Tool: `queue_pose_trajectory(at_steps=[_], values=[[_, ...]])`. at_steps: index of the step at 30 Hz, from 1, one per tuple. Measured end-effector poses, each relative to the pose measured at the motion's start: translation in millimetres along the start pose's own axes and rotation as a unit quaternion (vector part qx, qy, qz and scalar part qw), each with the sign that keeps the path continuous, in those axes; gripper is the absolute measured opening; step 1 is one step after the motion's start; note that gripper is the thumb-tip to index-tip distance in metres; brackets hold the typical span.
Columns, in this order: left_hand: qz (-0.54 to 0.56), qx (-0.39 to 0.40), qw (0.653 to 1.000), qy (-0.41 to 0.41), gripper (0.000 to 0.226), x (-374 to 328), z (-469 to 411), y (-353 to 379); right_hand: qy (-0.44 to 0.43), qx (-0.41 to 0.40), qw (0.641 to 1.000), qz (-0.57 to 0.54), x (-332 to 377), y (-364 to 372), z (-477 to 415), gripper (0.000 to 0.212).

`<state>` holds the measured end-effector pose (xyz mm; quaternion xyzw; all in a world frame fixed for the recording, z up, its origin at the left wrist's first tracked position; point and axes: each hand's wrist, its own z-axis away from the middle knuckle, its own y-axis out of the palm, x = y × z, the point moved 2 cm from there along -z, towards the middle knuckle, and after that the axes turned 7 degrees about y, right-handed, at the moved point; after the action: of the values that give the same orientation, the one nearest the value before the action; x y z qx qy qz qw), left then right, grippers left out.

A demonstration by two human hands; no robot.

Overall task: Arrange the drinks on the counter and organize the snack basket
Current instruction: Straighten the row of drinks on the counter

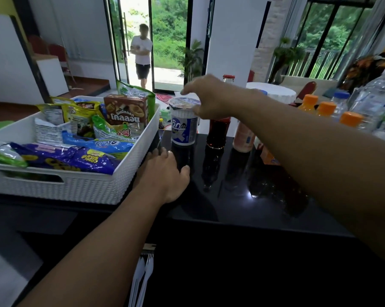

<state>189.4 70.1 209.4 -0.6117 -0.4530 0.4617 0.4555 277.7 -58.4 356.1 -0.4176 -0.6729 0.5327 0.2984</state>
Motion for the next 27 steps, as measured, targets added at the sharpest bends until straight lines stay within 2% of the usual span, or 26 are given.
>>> queue_pose_trajectory(at_steps=[3, 9, 12, 14, 16, 19, 25, 27], values=[[0.003, -0.01, 1.0, 0.01, 0.071, 2, -1, 1, 0.023, 0.033, 0.998, 0.041, 2, 15, -5, 0.053], [0.007, -0.006, 1.0, 0.009, 0.069, 4, -3, 2, 0.023, -0.044, 0.999, -0.017, 2, 18, -8, 0.026], [0.004, -0.009, 1.0, 0.012, 0.067, 4, -3, 2, 0.032, -0.023, 0.998, -0.04, 3, 15, -10, 0.038], [0.006, -0.01, 1.0, 0.012, 0.066, 3, -3, 2, 0.047, 0.018, 0.999, -0.008, -1, 12, -12, 0.053], [0.007, -0.009, 1.0, 0.012, 0.066, 3, -3, 1, 0.056, 0.045, 0.997, 0.041, -5, 12, -12, 0.058], [0.009, -0.003, 1.0, 0.013, 0.067, 4, -4, 2, 0.033, 0.061, 0.996, 0.059, -4, 19, -10, 0.058], [0.002, 0.033, 0.999, 0.028, 0.07, 6, -5, 4, 0.025, 0.006, 0.999, 0.025, -1, 17, -10, 0.041], [0.005, 0.041, 0.999, 0.032, 0.069, 7, -5, 3, 0.023, 0.005, 1.0, 0.008, 0, 13, -10, 0.046]])
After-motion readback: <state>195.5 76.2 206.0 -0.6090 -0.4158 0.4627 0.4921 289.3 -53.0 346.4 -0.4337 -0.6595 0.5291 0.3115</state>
